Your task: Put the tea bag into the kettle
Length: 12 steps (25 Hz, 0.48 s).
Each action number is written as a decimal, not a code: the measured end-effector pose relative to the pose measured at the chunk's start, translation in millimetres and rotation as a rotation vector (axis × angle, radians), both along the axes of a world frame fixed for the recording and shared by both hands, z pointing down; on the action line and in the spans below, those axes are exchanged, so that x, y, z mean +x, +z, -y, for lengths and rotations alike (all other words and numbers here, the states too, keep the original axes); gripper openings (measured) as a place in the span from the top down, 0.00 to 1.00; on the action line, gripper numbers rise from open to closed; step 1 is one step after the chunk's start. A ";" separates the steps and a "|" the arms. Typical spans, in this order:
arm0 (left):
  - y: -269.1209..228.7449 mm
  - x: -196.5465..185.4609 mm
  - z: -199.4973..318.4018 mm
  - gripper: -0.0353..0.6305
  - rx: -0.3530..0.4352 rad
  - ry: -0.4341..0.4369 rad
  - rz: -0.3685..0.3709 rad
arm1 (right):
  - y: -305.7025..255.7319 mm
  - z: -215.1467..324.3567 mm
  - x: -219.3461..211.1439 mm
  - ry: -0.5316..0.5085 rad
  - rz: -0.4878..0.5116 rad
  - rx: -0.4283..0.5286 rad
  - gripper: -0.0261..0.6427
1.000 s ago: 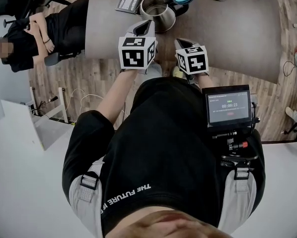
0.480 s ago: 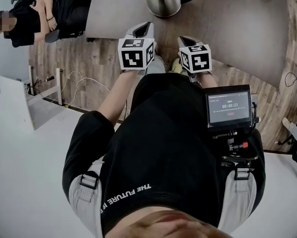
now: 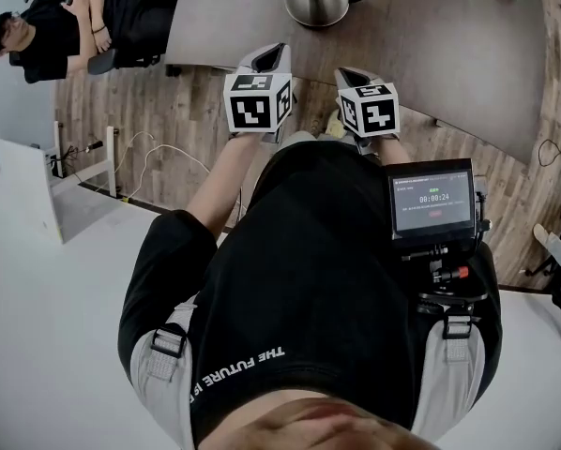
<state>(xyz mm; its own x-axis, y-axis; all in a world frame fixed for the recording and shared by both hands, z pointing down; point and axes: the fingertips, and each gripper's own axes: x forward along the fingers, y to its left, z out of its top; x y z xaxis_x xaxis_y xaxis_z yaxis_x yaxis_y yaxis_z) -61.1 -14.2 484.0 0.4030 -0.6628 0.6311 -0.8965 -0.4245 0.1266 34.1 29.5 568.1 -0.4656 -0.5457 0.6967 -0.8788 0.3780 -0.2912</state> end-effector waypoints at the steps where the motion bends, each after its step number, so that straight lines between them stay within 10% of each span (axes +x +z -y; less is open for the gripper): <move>1: -0.1 -1.4 -1.2 0.94 -0.001 0.001 -0.002 | -0.3 -1.0 -1.5 -0.001 -0.003 0.000 0.95; 12: 10.0 -2.6 -12.2 0.94 -0.044 0.002 -0.005 | 0.0 -10.6 -7.7 -0.012 -0.003 -0.025 0.95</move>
